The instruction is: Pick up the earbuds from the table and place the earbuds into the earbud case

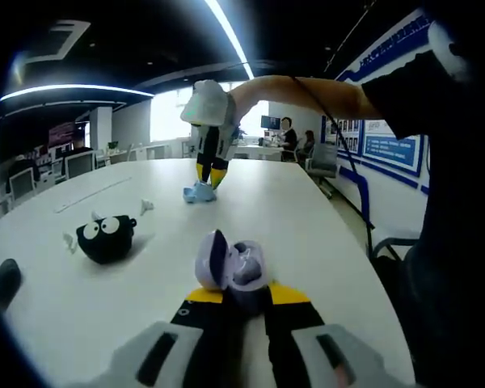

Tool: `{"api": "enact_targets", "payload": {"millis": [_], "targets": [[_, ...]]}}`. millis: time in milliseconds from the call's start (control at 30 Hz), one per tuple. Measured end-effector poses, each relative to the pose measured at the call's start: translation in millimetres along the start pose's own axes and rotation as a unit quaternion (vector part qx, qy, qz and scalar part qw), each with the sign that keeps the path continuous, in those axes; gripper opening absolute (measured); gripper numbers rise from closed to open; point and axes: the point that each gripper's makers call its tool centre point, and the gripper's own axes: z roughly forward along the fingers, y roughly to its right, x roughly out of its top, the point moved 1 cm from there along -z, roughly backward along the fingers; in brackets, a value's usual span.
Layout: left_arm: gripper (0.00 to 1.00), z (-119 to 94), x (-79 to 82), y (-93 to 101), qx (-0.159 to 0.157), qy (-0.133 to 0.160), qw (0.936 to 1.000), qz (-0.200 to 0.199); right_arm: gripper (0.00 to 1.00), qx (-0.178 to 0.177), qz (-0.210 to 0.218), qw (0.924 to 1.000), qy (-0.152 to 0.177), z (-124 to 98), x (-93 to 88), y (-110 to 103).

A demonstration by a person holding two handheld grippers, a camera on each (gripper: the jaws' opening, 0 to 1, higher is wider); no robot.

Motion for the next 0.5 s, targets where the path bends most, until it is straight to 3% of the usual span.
{"api": "enact_targets", "payload": {"millis": [500], "targets": [[0.19,1.1,-0.1,0.2,0.002,0.0,1.0,0.0,0.13,0.005,0.006,1.0,0.001,3.6,0.5,1.1]]}}
